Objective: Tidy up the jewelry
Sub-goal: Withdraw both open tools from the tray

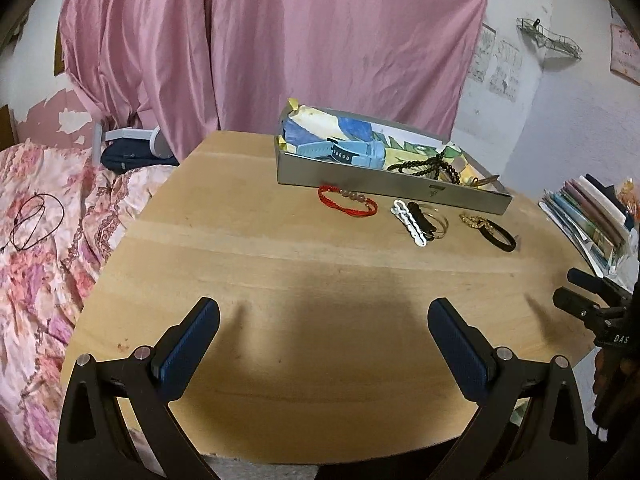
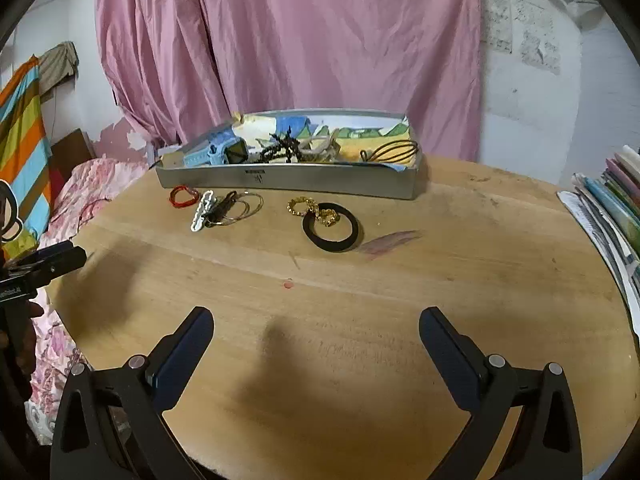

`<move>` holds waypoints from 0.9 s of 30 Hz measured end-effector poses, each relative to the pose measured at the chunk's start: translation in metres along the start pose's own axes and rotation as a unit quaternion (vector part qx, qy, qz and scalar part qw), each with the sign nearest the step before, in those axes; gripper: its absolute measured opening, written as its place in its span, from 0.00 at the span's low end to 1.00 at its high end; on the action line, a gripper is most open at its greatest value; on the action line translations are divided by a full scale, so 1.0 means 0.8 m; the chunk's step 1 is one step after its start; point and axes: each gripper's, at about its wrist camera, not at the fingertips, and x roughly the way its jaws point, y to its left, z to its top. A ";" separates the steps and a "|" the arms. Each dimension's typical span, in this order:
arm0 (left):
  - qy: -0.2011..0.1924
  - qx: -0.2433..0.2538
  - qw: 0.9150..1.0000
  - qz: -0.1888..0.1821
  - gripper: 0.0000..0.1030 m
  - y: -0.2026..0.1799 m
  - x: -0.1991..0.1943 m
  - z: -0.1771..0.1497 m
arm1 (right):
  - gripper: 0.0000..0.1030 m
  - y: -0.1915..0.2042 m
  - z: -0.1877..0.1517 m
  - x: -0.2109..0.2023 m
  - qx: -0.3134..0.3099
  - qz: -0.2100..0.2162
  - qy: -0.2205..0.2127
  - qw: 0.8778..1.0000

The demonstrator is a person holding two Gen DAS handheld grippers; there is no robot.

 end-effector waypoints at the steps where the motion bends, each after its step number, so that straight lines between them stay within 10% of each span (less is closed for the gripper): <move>1: 0.002 0.002 1.000 -0.002 0.99 0.000 0.002 0.001 | 1.00 -0.002 0.002 0.002 0.000 0.002 0.004 1.000; 20: 0.022 0.003 0.997 -0.077 0.98 -0.039 0.056 0.052 | 0.93 -0.034 0.052 0.031 -0.024 0.028 0.035 0.999; 27: 0.034 0.013 0.996 -0.085 0.76 -0.056 0.081 0.066 | 0.81 -0.041 0.059 0.045 -0.018 0.040 0.041 0.998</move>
